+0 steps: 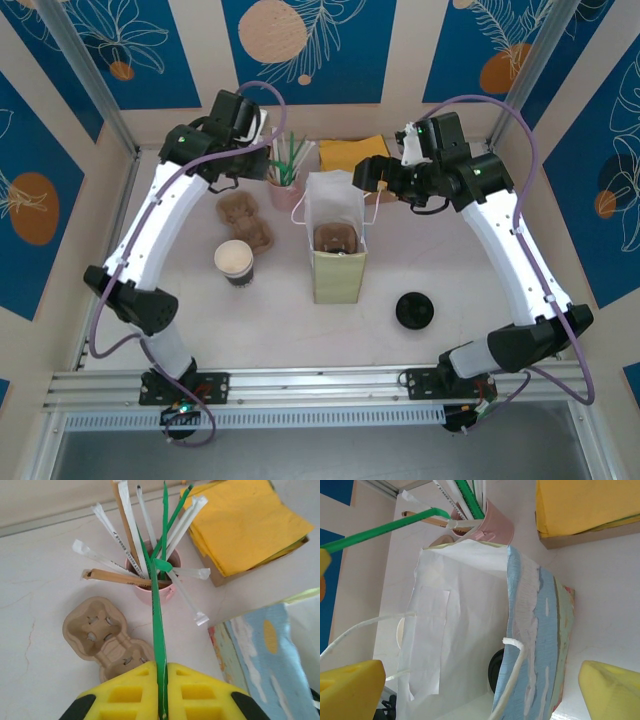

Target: Pack the takeout coffee

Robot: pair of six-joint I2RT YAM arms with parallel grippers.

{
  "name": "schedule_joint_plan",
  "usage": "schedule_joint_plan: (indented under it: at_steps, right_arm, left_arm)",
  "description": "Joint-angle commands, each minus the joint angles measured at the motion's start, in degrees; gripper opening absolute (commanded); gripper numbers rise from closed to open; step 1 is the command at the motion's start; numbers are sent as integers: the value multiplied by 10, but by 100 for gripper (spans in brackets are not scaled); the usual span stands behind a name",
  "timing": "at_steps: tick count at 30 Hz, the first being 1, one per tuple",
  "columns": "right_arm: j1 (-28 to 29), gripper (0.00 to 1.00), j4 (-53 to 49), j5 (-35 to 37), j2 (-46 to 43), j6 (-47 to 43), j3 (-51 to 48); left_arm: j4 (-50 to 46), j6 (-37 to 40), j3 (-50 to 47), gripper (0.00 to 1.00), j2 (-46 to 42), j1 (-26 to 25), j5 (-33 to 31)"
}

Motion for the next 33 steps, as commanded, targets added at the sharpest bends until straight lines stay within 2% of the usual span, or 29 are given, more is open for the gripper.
schedule_joint_plan:
  at_steps: [1, 9, 15, 24, 33]
  right_arm:
    - [-3, 99, 14, -14, -24, -3, -17]
    - [-5, 99, 30, -12, -60, 1, -67]
    - [-7, 99, 35, -5, -90, 8, -99]
    - [-15, 99, 33, 0, -115, 10, -124]
    - [-17, 99, 34, -4, -124, 11, -134]
  left_arm:
    - [-18, -23, 23, 9, -43, -6, 35]
    - [23, -36, 5, 9, -104, -23, 92]
    - [28, -64, 16, 11, -113, -47, 111]
    - [5, -80, 22, 11, -105, -118, 99]
    - [-40, -86, 21, 11, -107, -161, 59]
